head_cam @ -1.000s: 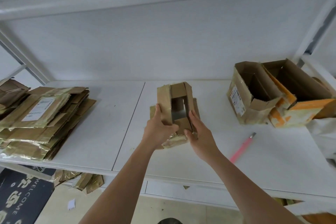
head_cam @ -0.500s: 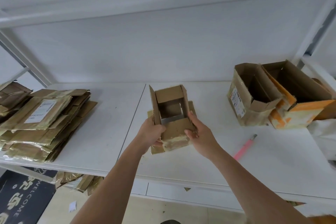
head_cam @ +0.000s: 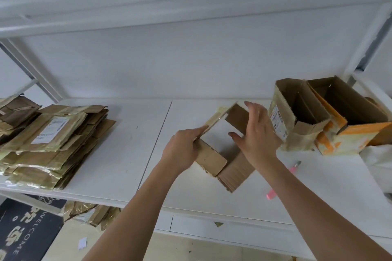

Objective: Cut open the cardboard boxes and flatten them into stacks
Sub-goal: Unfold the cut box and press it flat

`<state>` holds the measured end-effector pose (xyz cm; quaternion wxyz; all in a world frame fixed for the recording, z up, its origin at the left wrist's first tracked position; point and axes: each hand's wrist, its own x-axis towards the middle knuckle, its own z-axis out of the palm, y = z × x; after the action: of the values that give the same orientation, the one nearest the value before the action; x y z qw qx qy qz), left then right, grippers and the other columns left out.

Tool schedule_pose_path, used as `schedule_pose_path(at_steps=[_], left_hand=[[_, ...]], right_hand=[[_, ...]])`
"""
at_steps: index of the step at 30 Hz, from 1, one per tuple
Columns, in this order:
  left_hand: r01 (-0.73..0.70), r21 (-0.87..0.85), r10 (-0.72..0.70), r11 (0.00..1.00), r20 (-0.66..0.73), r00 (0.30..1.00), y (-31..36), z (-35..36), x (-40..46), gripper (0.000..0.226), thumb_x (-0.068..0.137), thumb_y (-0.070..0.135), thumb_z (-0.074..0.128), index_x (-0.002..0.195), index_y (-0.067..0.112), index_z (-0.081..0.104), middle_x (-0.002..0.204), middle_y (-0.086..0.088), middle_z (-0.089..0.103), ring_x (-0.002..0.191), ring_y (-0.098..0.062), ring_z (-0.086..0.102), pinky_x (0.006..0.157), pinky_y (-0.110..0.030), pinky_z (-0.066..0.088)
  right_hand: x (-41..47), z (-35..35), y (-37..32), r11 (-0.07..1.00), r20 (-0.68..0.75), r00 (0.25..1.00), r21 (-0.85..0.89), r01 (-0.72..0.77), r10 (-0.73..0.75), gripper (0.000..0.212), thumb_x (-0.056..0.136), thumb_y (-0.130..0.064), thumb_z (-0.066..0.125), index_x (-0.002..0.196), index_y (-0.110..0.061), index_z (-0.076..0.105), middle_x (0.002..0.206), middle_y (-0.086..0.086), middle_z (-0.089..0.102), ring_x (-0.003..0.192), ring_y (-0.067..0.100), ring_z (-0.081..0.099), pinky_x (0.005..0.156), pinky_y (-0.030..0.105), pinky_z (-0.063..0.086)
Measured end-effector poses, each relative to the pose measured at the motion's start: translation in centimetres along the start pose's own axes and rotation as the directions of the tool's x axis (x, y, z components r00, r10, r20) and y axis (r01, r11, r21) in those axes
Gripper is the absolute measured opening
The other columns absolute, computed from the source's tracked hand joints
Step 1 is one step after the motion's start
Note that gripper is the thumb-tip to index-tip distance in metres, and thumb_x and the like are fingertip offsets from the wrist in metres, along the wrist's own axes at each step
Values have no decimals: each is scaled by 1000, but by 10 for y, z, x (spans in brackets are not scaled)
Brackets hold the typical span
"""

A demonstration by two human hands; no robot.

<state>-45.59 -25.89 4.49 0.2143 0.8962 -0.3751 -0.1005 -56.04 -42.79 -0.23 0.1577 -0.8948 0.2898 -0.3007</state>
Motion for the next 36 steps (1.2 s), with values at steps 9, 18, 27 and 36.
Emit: schedule_pose_path(at_steps=[9,18,27,36], left_hand=[[313,-411,-430,856,-230,873,-10,20,0,63,89,42,67,143,21,42,120,0,58,95,-14,53,75,-30,41],[296,-615,-483,731,-161,860,-2,38,-2,85,77,20,79,143,23,27,108,1,56,99,-21,60,74,-30,47],[330,-942,-490,60,261,832,-97,2,1,57,87,-19,28,124,8,62,99,-9,72,81,-25,65,81,-38,55],[257,-53,-236,965,258,937,-118,91,-28,50,99,30,42,147,38,36,160,4,26,147,-24,22,118,-45,21]], right_hand=[[-10,-12,18,938,41,971,254,-236,234,20,101,-13,48,114,-1,59,85,1,59,79,20,63,69,25,47],[-3,-17,5,828,39,961,499,-255,273,23,102,-13,46,79,-15,47,64,-5,46,56,4,45,54,19,33],[-21,2,43,894,318,932,447,14,-174,60,90,16,47,127,-29,63,125,-14,65,113,-4,60,91,19,52],[-58,36,36,998,840,543,6,-58,26,51,90,-19,49,138,-37,52,152,-20,36,139,9,37,110,33,32]])
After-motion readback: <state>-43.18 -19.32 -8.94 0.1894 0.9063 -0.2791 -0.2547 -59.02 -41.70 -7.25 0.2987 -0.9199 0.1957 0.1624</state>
